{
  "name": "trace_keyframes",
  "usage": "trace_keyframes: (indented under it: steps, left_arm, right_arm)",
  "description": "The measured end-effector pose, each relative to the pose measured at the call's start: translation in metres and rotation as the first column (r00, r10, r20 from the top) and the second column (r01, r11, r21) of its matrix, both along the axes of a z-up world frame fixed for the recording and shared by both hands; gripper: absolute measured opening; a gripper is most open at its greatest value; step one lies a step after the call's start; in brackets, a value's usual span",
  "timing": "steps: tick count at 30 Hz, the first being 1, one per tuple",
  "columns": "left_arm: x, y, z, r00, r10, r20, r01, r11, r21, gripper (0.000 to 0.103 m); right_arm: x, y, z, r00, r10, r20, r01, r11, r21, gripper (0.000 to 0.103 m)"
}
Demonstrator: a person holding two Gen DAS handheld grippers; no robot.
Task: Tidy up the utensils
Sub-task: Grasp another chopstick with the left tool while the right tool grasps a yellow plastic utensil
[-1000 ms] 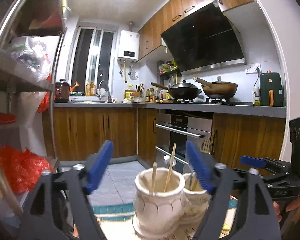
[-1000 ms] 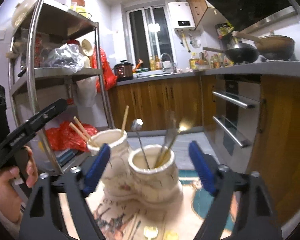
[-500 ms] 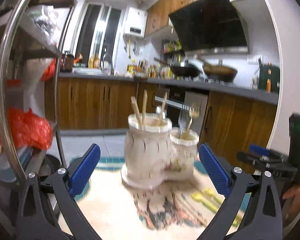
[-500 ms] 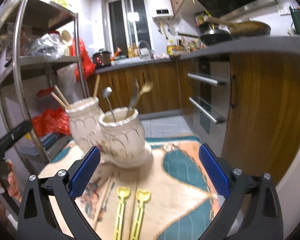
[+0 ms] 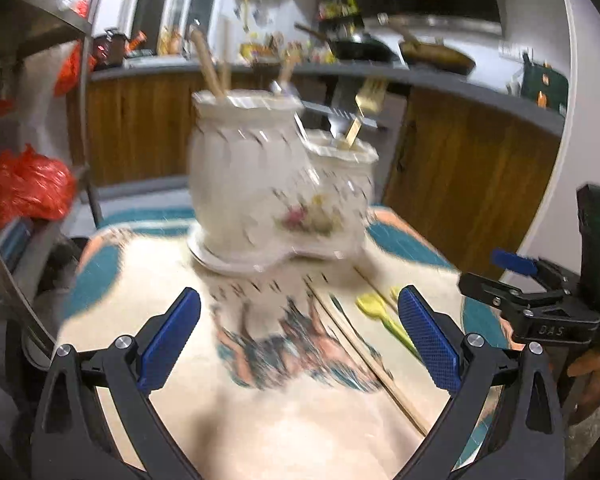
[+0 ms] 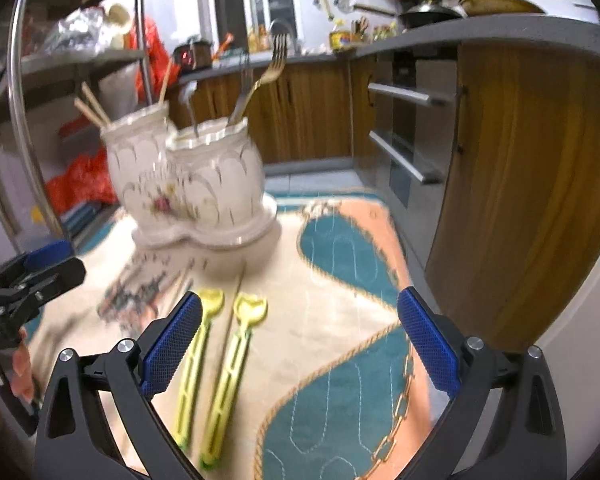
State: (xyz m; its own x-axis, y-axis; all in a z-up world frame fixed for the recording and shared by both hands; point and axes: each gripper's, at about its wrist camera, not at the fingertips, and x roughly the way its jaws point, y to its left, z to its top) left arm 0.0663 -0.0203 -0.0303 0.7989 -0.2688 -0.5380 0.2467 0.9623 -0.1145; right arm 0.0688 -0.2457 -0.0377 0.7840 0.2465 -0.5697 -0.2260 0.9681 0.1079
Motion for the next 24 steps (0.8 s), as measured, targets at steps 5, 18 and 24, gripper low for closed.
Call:
trace_keyframes:
  steps: [5, 18, 24]
  left_arm:
    - [0.006, -0.019, -0.022, 0.994, -0.038, -0.106, 0.045, 0.997, 0.064, 0.091]
    - [0.004, -0.048, -0.039, 0.967, -0.146, -0.207, 0.173, 0.978, 0.117, 0.050]
    - [0.002, -0.059, -0.039, 0.958, -0.182, -0.221, 0.219, 0.963, 0.156, 0.019]
  right_arm:
    - [0.008, -0.001, -0.010, 0.995, 0.061, -0.079, -0.058, 0.997, 0.044, 0.076]
    - [0.010, 0.019, -0.020, 0.968, 0.177, -0.175, -0.170, 0.984, 0.058, 0.031]
    - [0.011, 0.026, -0.025, 0.956, 0.213, -0.202, -0.207, 0.977, 0.051, 0.022]
